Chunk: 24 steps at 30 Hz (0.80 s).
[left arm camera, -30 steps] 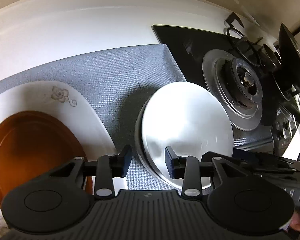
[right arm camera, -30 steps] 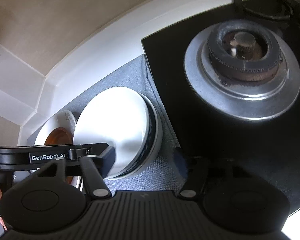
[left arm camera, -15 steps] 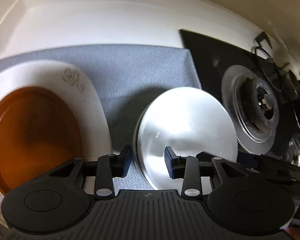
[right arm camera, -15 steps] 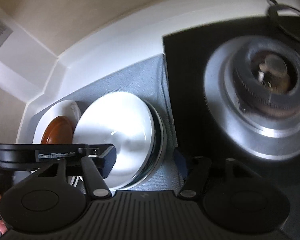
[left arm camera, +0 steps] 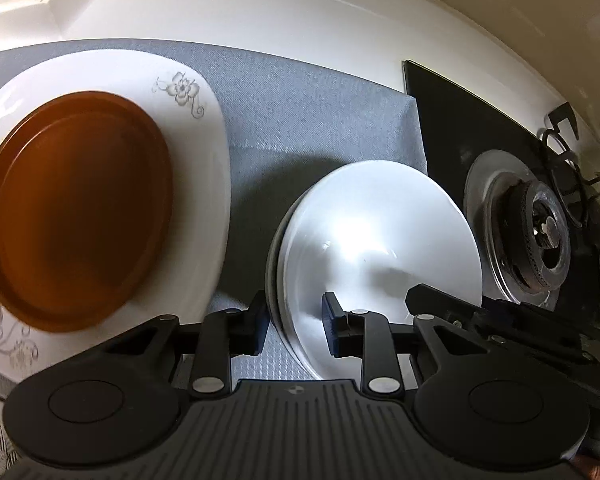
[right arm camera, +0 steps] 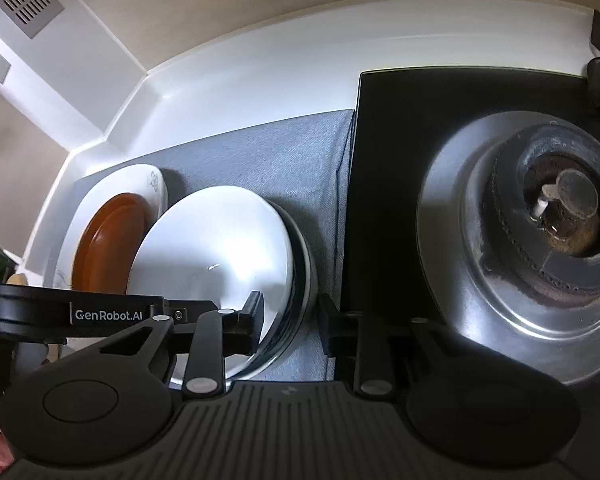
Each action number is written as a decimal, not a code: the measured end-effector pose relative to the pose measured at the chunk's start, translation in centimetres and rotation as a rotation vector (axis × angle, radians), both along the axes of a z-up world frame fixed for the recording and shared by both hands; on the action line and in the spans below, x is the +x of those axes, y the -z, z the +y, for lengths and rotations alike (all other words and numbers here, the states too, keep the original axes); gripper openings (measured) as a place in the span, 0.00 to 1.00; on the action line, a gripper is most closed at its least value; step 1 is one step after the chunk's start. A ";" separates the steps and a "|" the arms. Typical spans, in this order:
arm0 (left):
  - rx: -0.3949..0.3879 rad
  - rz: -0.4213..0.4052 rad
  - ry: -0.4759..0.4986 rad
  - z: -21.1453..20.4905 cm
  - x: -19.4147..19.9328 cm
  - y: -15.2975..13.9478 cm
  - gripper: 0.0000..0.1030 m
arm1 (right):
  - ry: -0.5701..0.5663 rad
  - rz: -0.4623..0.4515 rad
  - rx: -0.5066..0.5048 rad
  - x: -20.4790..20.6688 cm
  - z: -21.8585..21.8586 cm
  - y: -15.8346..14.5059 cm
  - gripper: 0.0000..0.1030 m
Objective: Organize plates and bowls
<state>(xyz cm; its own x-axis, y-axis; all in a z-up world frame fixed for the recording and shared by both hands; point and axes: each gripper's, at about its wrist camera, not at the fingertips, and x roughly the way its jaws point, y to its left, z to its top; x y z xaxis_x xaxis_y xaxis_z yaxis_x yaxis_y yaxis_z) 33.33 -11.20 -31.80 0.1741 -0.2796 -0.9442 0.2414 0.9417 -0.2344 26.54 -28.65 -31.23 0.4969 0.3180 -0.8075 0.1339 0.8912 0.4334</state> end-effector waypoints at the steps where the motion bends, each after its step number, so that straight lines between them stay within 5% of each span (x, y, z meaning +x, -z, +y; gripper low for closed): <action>1: -0.002 0.000 -0.004 0.0 -0.2 -0.1 0.29 | -0.002 0.000 0.006 -0.2 -0.2 -0.1 0.28; 14: -0.032 -0.045 -0.110 0.9 -2.8 -3.9 0.29 | -0.092 -0.083 -0.021 -2.5 0.4 -4.4 0.28; 24: -0.024 -0.099 -0.239 6.5 -4.1 -7.5 0.30 | -0.207 -0.125 0.012 -1.3 4.6 -7.5 0.28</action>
